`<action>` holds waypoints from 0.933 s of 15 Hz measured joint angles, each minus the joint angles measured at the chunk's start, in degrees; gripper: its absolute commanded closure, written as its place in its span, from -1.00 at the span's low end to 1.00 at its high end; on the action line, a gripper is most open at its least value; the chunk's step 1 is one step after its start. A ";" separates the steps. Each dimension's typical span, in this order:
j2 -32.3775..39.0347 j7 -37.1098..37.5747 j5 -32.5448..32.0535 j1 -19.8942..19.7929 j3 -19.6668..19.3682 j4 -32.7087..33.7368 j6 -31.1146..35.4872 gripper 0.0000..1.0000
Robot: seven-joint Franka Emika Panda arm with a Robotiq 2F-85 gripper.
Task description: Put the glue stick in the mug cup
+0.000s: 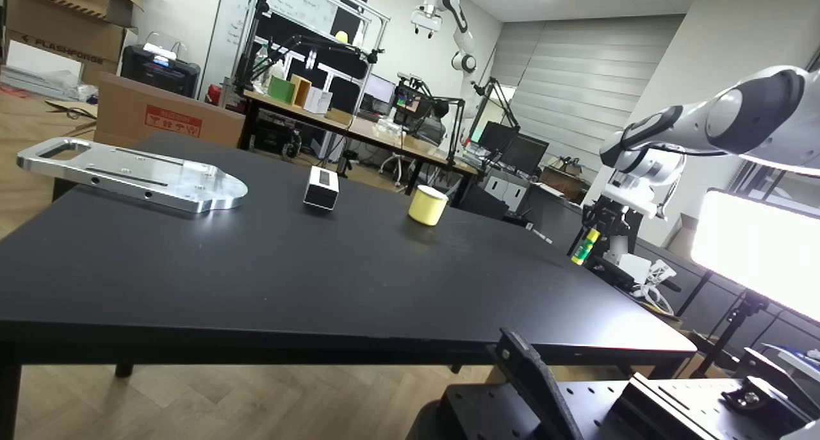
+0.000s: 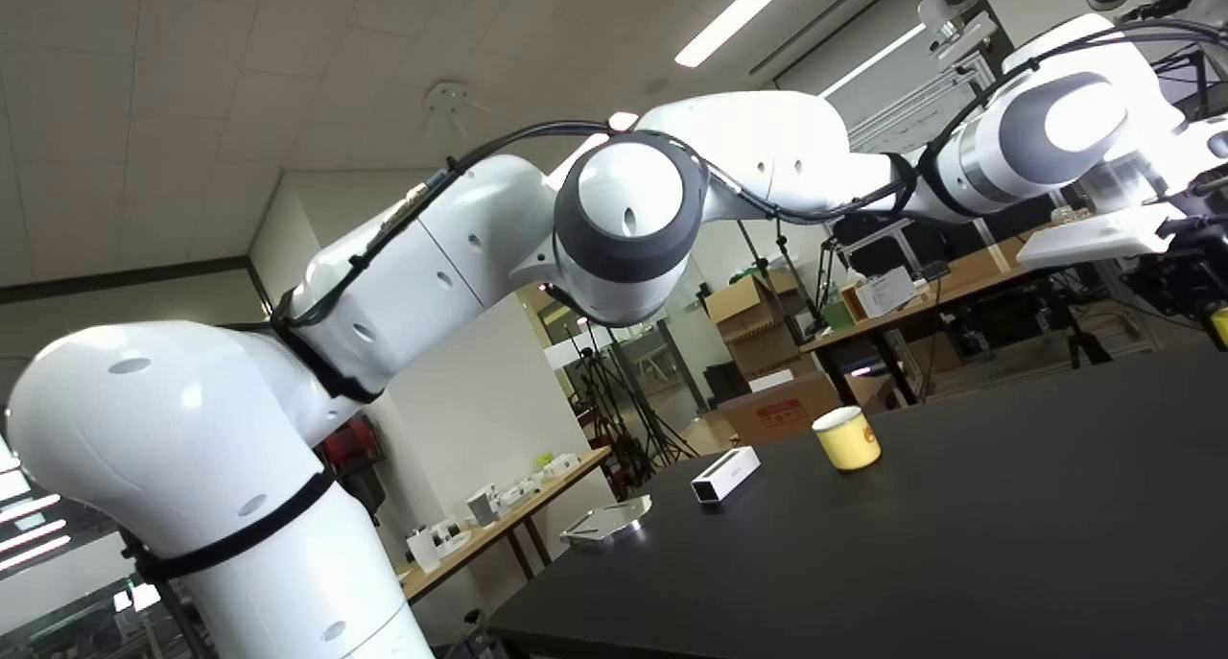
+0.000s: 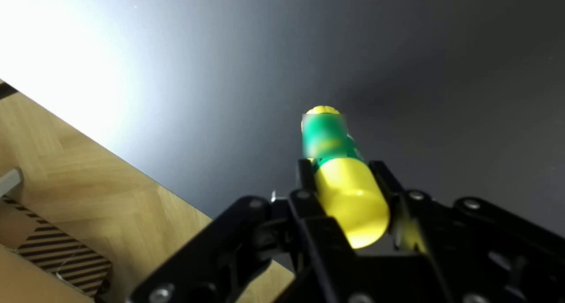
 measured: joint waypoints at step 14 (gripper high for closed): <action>-10.58 -17.38 -0.22 16.60 3.47 -0.83 2.73 0.81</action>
